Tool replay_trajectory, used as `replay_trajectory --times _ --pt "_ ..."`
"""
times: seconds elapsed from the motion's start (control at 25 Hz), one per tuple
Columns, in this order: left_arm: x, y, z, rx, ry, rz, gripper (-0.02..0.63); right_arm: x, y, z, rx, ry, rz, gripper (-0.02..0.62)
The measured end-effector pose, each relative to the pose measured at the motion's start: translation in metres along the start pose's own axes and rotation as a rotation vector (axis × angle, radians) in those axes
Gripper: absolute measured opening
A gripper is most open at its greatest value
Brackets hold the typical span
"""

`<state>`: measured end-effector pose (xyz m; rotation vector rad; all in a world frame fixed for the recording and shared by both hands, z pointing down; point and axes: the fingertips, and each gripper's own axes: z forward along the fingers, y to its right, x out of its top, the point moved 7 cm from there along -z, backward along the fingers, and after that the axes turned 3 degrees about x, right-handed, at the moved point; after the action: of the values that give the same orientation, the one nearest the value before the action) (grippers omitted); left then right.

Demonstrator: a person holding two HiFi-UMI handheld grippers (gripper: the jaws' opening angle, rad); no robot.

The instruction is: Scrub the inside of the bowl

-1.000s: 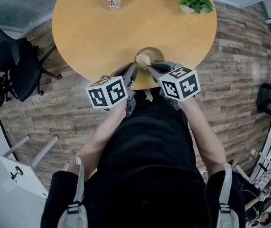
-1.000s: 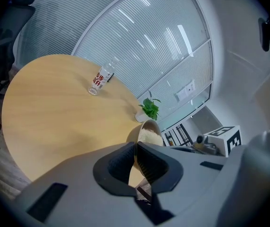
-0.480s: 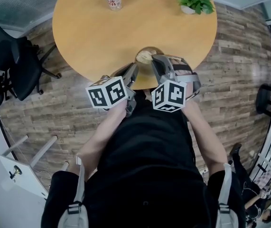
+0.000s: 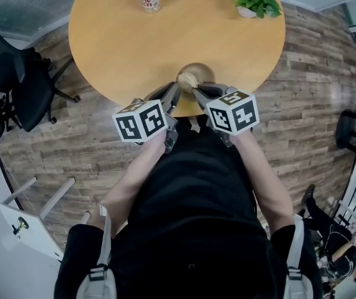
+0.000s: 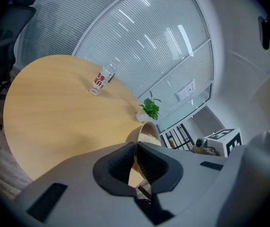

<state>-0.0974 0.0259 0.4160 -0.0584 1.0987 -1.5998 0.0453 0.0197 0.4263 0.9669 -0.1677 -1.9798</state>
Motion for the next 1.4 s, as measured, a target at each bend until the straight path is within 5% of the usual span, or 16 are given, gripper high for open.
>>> replay_trajectory --times 0.24,0.6,0.96,1.4 --pt "-0.002 -0.006 0.0 -0.003 -0.001 -0.035 0.025 0.008 0.009 -0.016 0.198 0.168 0.338 0.025" --pt "-0.01 -0.016 0.008 -0.012 -0.028 -0.108 0.018 0.027 0.02 -0.066 0.296 0.427 0.414 0.025" --pt "-0.017 -0.026 0.023 -0.009 -0.067 -0.162 0.02 0.007 0.064 -0.118 0.154 0.588 0.496 0.025" --pt "-0.038 -0.051 0.053 0.009 -0.183 -0.302 0.02 -0.022 0.074 -0.138 0.064 0.577 0.557 0.025"
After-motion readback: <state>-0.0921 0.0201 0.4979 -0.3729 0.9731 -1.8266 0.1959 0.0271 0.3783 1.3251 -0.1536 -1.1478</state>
